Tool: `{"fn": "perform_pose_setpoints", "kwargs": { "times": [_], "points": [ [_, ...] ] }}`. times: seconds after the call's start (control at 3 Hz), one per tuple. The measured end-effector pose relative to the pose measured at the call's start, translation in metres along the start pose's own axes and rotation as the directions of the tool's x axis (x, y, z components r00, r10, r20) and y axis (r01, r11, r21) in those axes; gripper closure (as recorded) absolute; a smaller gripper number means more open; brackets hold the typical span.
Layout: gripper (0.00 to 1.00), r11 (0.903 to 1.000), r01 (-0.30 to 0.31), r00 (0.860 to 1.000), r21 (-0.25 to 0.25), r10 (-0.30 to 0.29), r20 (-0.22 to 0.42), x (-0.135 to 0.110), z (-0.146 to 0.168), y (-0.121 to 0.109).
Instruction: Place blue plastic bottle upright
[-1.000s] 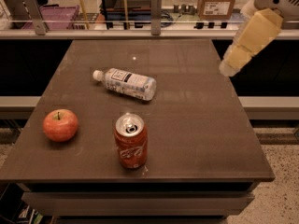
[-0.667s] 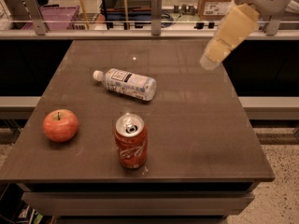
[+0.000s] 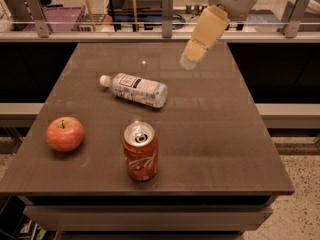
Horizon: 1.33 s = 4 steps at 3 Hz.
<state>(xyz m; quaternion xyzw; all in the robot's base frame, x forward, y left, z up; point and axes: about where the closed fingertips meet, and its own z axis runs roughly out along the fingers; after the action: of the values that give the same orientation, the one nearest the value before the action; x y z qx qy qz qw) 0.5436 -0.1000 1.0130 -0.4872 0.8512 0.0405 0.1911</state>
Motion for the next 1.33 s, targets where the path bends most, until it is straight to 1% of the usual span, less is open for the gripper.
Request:
{"fn": "perform_pose_setpoints", "kwargs": {
  "times": [0.67,1.0,1.33],
  "points": [
    [0.00,0.9987,-0.047,0.997,0.018,0.048,-0.068,-0.022,0.041,-0.006],
    [0.00,0.9987,-0.044,0.996,0.027,0.046,-0.082,-0.038,0.061,-0.007],
    [0.00,0.9992,-0.029,0.996,0.027,0.031,-0.087,-0.050,0.074,-0.006]
  ]
}}
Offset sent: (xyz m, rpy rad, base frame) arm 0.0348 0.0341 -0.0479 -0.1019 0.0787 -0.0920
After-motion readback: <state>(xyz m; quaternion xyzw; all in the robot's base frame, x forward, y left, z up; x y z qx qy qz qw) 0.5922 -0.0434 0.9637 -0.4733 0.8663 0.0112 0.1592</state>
